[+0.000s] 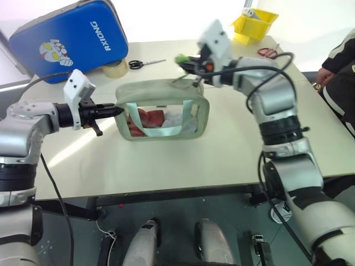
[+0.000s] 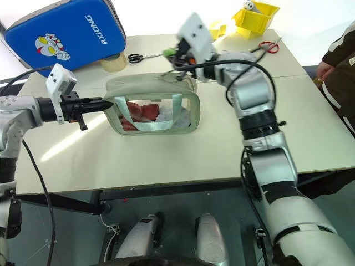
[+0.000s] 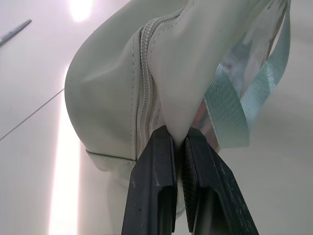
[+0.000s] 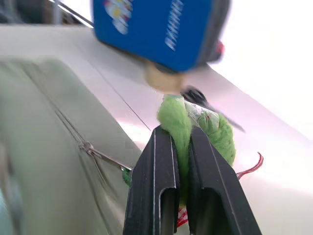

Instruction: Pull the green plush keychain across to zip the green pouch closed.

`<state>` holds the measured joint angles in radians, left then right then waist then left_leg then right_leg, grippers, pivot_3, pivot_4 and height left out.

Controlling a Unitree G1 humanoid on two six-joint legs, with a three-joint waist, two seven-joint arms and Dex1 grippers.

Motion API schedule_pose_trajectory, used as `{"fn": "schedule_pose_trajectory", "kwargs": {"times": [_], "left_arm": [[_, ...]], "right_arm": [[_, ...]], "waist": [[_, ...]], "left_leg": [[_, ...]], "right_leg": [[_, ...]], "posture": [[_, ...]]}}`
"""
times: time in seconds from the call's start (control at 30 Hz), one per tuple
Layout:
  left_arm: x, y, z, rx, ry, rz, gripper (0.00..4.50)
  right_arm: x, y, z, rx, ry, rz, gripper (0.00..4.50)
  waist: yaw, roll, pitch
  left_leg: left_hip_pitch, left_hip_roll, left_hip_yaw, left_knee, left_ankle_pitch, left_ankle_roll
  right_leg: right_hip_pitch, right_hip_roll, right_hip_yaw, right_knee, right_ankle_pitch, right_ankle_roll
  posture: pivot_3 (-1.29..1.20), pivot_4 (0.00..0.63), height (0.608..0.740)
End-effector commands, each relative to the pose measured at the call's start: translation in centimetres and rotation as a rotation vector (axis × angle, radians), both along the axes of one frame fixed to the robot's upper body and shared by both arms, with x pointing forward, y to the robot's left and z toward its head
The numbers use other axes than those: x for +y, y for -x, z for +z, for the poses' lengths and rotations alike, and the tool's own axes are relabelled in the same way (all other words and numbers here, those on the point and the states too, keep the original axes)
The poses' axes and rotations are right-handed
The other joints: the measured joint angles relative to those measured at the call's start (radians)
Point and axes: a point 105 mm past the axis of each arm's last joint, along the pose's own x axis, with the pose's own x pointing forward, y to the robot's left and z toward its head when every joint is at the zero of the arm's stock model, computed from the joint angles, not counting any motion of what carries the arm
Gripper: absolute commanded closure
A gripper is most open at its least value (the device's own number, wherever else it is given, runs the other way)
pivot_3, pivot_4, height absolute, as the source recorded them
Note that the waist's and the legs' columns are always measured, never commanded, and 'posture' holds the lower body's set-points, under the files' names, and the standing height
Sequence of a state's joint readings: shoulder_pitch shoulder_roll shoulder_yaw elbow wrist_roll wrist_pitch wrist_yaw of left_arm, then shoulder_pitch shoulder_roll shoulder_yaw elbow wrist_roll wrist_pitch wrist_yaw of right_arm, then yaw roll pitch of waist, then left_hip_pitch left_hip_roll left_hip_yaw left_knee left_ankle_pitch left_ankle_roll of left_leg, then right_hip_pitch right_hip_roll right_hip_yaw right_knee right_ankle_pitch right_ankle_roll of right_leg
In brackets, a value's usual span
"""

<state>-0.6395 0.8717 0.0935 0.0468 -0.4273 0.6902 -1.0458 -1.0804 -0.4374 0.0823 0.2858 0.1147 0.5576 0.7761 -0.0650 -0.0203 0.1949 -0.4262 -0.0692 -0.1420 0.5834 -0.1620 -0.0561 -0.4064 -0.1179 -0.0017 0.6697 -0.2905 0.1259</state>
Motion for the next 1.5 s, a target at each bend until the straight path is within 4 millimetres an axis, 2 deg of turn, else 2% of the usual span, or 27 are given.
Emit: {"fn": "schedule_pose_trajectory", "kwargs": {"times": [0.03,0.23,0.27,0.33,0.43,0.67,0.8,0.9,0.97,1.1,1.27,1.3,1.4,1.5], "left_arm": [[0.1,0.3,2.0,-0.062,-0.01,-0.001,4.5],[-0.4,0.2,2.6,-0.067,-0.011,-0.005,4.5],[-0.4,0.2,2.6,-0.066,-0.011,-0.005,4.5],[-0.6,0.2,2.5,-0.062,-0.017,-0.01,4.5],[-0.8,0.2,2.5,-0.06,-0.022,-0.017,4.5],[-1.0,0.1,2.5,-0.06,-0.029,-0.026,4.5],[-0.6,0.2,2.4,-0.06,-0.027,-0.019,4.5],[-0.4,0.2,2.1,-0.057,-0.027,-0.015,4.5],[0.0,0.1,1.8,-0.055,-0.026,-0.011,4.5],[0.8,-0.1,1.1,-0.052,-0.024,-0.003,4.5],[1.6,-0.3,0.5,-0.054,-0.024,0.002,4.5],[1.7,-0.4,0.5,-0.055,-0.024,0.002,4.5],[1.9,-0.5,0.5,-0.058,-0.026,0.003,4.5],[2.1,-0.6,0.5,-0.06,-0.026,0.003,4.5]], "right_arm": [[-2.4,0.4,1.3,-0.04,-0.033,-0.087,4.48],[-7.2,-0.1,-1.9,0.067,-0.114,-0.296,4.48],[-7.6,-0.2,-2.1,0.074,-0.125,-0.318,4.48],[-8.2,-0.2,-3.8,0.125,-0.163,-0.361,4.48],[-7.8,0.2,-6.8,0.242,-0.235,-0.383,4.48],[-4.6,1.8,-12.1,0.448,-0.331,-0.369,4.48],[-4.2,2.1,-13.2,0.489,-0.357,-0.386,4.48],[-4.2,1.9,-12.8,0.483,-0.365,-0.382,4.48],[-4.3,1.9,-11.6,0.463,-0.361,-0.347,4.48],[-4.6,2.2,-9.4,0.442,-0.351,-0.26,2.92],[-6.2,3.8,-5.4,0.371,-0.214,-0.096,0.23],[-6.9,4.2,-4.3,0.337,-0.17,-0.053,0.03],[-8.2,5.8,-1.1,0.243,-0.019,0.112,0.03],[-8.4,7.4,0.7,0.23,0.08,0.251,0.03]], "waist": [[-0.004,0.0,0.0],[-0.002,0.0,0.0],[-0.002,0.0,0.0],[-0.003,0.0,0.0],[-0.003,0.0,0.0],[-0.002,0.0,0.0],[-0.002,0.0,0.0],[-0.002,0.0,0.0],[-0.003,0.0,0.0],[-0.002,0.0,0.0],[-0.001,0.0,0.0],[-0.001,0.0,0.0],[-0.004,0.001,0.001],[-0.006,0.001,0.0]], "left_leg": [[0.0,0.0,0.0,0.0,0.0,0.0],[0.0,0.0,0.001,0.0,0.0,0.0],[0.0,0.0,0.001,0.0,0.0,0.0],[0.0,0.0,0.001,0.0,0.0,0.0],[0.0,0.0,0.001,-0.001,0.0,0.0],[0.0,0.0,0.001,0.0,0.0,0.0],[0.0,0.0,0.001,0.0,0.0,0.0],[0.0,0.0,0.001,0.0,0.0,0.0],[0.0,0.0,0.001,0.0,0.0,0.0],[0.0,0.0,0.001,0.0,0.0,0.0],[0.0,0.0,0.001,0.0,0.0,0.0],[0.0,0.0,0.001,0.0,0.0,0.0],[0.001,0.0,0.002,0.0,0.0,0.001],[0.001,0.001,0.003,0.0,-0.001,0.001]], "right_leg": [[0.0,0.0,0.0,0.0,0.0,0.0],[0.0,0.0,0.0,0.0,0.0,0.0],[0.0,0.0,0.0,0.0,0.0,0.0],[0.0,0.0,0.001,0.0,0.0,0.0],[0.0,0.0,0.001,0.0,0.0,0.0],[0.0,0.0,0.001,0.0,0.0,0.0],[0.0,0.0,0.001,0.001,0.0,0.0],[0.0,0.0,0.001,0.001,0.0,0.0],[0.0,0.0,0.001,0.001,0.0,0.0],[0.0,0.0,0.001,0.0,0.0,0.0],[0.0,0.0,0.001,0.0,0.0,0.0],[0.001,0.0,0.0,0.0,0.0,0.0],[0.001,0.0,0.0,-0.001,0.0,0.0],[0.001,0.0,0.0,-0.001,0.0,0.0]], "posture": [[0.0,0.15,0.74],[0.0,0.15,0.74],[0.0,0.15,0.74],[0.0,0.15,0.74],[0.0,0.15,0.74],[0.0,0.15,0.74],[0.0,0.15,0.74],[0.0,0.15,0.74],[0.0,0.15,0.74],[0.0,0.15,0.74],[0.0,0.15,0.74],[0.0,0.15,0.74],[0.0,0.15,0.74],[0.0,0.15,0.74]]}}
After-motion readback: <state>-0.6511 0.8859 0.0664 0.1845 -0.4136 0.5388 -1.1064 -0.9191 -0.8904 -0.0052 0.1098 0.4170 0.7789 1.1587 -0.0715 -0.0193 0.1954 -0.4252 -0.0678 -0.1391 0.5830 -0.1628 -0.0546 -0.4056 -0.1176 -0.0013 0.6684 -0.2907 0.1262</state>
